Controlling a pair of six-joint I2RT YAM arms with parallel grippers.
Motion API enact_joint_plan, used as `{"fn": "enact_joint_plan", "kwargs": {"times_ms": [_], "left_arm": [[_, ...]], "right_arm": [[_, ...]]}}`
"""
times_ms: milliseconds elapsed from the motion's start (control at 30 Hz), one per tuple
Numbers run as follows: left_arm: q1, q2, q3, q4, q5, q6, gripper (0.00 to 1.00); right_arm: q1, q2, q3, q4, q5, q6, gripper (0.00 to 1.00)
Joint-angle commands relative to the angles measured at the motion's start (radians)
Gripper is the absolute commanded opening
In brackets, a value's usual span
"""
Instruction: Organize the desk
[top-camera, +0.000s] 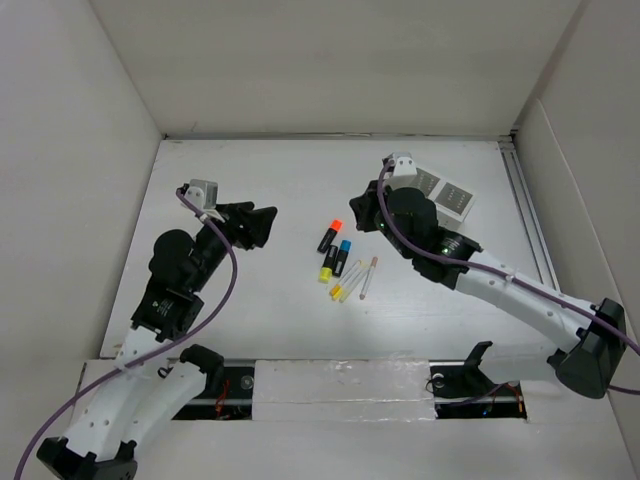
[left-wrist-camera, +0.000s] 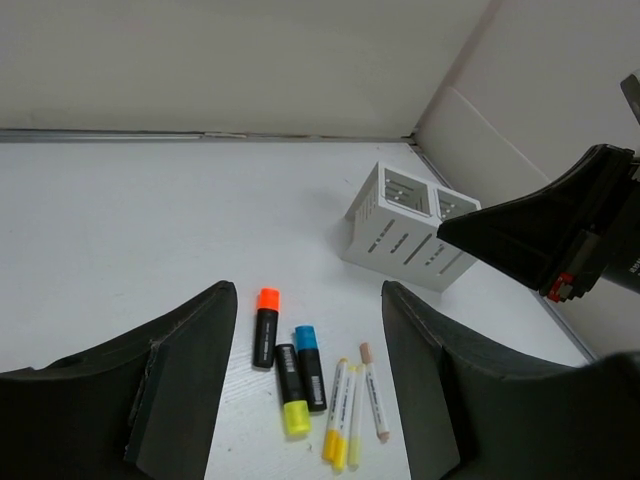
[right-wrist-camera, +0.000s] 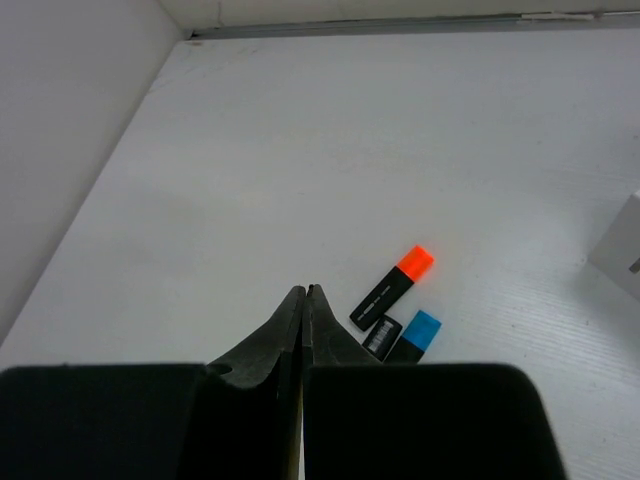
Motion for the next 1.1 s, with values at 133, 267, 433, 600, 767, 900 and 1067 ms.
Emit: {"fn": "enact_joint_plan", "kwargs": {"times_ms": [133,267,433,600,767,900,1067], "left_arm": [[-0.007,0.028,0.008,0.049,0.026,0.013,0.52],[-0.007,0.054,0.014,0.045,0.008,0.005,0.45],[-0.007,0.045,0.01,0.052,0.003,0.007,0.35],[-0.007,0.037,0.011,0.045,0.005,0.004,0.34],[-0.007,0.066,0.02,0.039,0.014,-0.002,0.36],[-0.007,0.048,0.01,0.052,0.015,0.001,0.37],[-0.007,0.045,0.007,0.055,0.037,-0.004,0.37]], "right_arm": [[-0.001,0.048,-0.014,0.065,0.016,-0.011,0.0],[-0.047,0.132,0.016,0.015,0.004,0.006,0.09],[-0.096,0.258,0.06,-0.047,-0.016,0.038,0.52],[-0.119,0.422,0.129,-0.103,-0.039,0.049,0.67],[-0.119,0.549,0.226,-0.14,-0.062,0.066,0.68],[-0.119,0.635,0.285,-0.139,-0.069,0.092,0.66],[-0.128,0.73,0.342,-0.14,-0.06,0.115,0.66]]}}
